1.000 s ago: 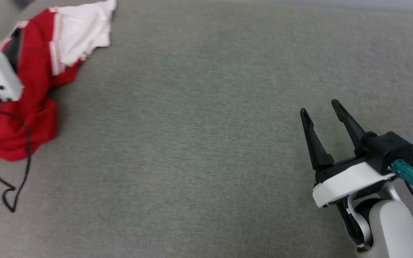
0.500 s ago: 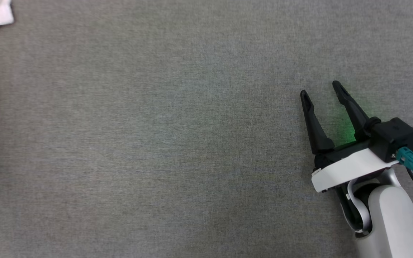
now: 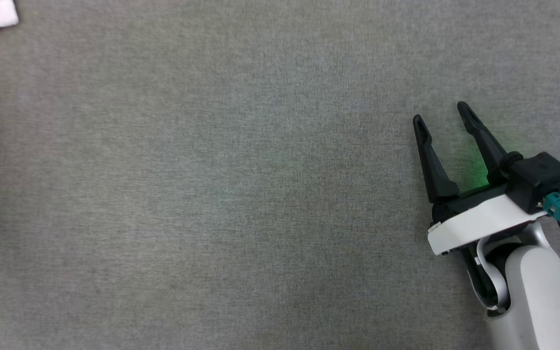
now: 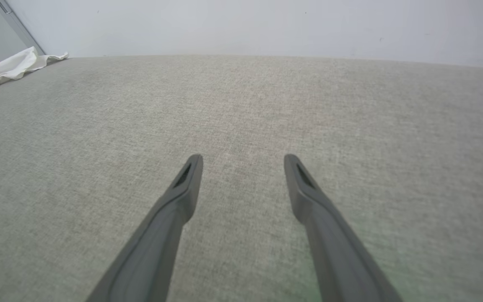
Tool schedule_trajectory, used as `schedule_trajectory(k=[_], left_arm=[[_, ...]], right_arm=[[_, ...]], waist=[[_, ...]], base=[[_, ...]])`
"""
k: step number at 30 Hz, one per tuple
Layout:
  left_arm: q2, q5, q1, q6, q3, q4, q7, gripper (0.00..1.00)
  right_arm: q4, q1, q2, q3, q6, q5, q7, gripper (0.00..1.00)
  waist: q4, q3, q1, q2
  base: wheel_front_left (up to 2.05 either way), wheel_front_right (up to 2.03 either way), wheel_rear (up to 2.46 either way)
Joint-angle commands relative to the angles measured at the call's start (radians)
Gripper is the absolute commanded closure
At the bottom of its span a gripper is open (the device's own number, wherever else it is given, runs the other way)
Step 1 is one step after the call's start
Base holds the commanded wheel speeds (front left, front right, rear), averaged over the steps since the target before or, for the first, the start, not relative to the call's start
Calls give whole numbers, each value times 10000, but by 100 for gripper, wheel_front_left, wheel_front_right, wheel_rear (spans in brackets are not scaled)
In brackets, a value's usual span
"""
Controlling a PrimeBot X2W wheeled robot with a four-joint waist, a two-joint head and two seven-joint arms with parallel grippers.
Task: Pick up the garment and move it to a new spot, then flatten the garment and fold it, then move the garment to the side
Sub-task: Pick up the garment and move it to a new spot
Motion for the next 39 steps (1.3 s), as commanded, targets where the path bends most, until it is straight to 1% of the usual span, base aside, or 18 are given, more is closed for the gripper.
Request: schedule_trajectory(k=[1, 4, 9, 16, 22, 25, 29, 33, 39], left_arm=[[-202, 54, -18, -113, -162, 94, -208, 100], [44, 458, -287, -289, -386, 87, -849, 100], [137, 1084, -709, -535, -755, 277, -2352, 100], [20, 1753, -1510, -966, -1249, 898, -4887, 100], [-232, 2414, -2166, -1387, -2013, 1583, -6904, 100], [-646, 2598, -2519, -1494, -2452, 1794, -7593, 100], [-1342, 2794, -2620, -1497, -3006, 1653, -8084, 100], [-2284, 2786, -2340, -1380, -3488, 1234, -8322, 100], [-3611, 2653, -1600, -1361, -4257, 387, -8419, 100]], right_arm=[[56, 77, -16, -49, -5, -34, -61, 0], [141, 265, 38, -146, -5, -8, -57, 0], [292, 601, 121, -260, -7, 44, -74, 0], [474, 1212, 282, -545, -7, 226, -31, 0], [615, 1802, 337, -723, -5, 341, -27, 0], [621, 2092, 348, -777, -5, 439, 0, 0], [648, 2394, 346, -774, -5, 602, 62, 0], [600, 2646, 345, -766, -5, 653, 131, 0], [463, 2897, 345, -816, -5, 600, 366, 0]], waist=[[105, -371, -1, 0], [216, -838, -1, 0], [361, -1835, -1, 0], [419, -3293, -1, 0], [209, -4430, -1, 0], [25, -4876, -1, 0], [-379, -5362, -1, 0], [-883, -5721, -1, 0], [-1597, -6013, -1, 0]], base=[[0, 0, 0], [0, 0, 0], [0, 0, 0], [0, 0, 0], [0, 0, 0], [0, 0, 0], [0, 0, 0], [0, 0, 0], [0, 0, 0]])
